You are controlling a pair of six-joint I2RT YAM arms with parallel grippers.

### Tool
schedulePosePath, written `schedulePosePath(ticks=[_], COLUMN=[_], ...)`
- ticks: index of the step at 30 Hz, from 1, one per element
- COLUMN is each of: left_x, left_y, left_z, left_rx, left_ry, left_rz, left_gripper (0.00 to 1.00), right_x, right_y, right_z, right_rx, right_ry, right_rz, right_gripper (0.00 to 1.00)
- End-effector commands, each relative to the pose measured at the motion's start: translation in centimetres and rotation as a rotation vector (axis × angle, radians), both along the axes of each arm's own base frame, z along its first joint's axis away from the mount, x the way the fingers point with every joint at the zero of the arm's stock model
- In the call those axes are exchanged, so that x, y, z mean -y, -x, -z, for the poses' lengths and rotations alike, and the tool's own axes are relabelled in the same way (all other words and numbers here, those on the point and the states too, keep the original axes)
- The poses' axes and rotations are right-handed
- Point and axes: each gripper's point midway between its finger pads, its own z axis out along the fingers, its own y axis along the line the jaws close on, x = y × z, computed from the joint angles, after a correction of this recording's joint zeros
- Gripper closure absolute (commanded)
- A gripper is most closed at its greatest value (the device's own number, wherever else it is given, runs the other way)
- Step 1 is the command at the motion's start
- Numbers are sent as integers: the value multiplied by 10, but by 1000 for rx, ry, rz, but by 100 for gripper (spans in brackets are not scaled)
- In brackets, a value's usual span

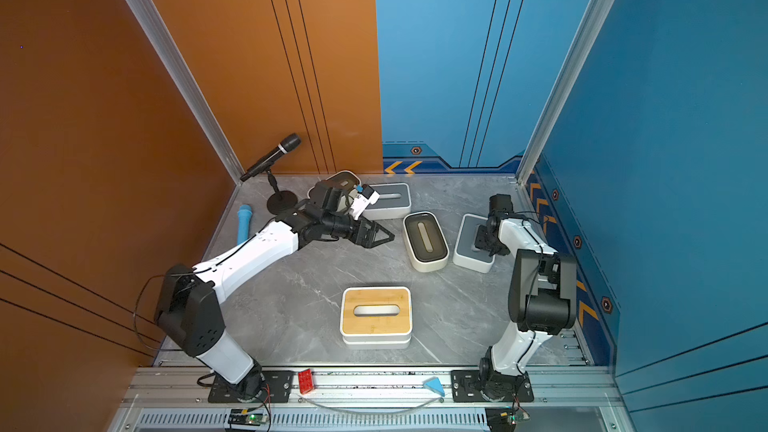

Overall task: Stack the tissue boxes
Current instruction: Pick up the tissue box from the center of the board.

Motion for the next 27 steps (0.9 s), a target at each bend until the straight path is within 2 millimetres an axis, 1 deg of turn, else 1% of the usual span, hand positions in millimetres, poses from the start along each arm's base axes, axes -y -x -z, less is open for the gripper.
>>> schedulePosePath(ticks=[1,4,8,10,14,16,18,20,22,25,27], left_x=[-5,-6,-6,-8,-14,-15,-18,-21,-26,-44,-62], left_y=[-1,0,8,10,10,13,19,30,46,73,92], left_z=[-33,-38,-54,-59,-58,-54,-46,-42,-40,-41,-37], left_rx=[82,91,120,141,174,195,241,232,185,177,192], left_ry=[50,59,115,121,89,19,-122,-169,-145,-109,-95], left_rz=[4,5,29,25,7,-10,-45,-65,-61,-76,-89], left_gripper=[2,2,2,2,2,2,2,2,2,2,2], right_x=[16,17,7,-5,-33,-46,-58,-65,-73,-89,-102], right_y=[13,22,33,37,45,49,54,59,63,68,69], right_z=[-30,-41,-58,-66,-79,-85,-95,-103,-108,-112,-116], right_rx=[40,55,90,100,106,119,139,149,156,165,176], right_ry=[56,59,57,59,80,77,71,74,63,65,74], right_rz=[46,48,15,-34,-163,-225,-302,-353,-407,-499,-561], right_gripper=[61,62,64,65,65,65,64,64,64,64,64])
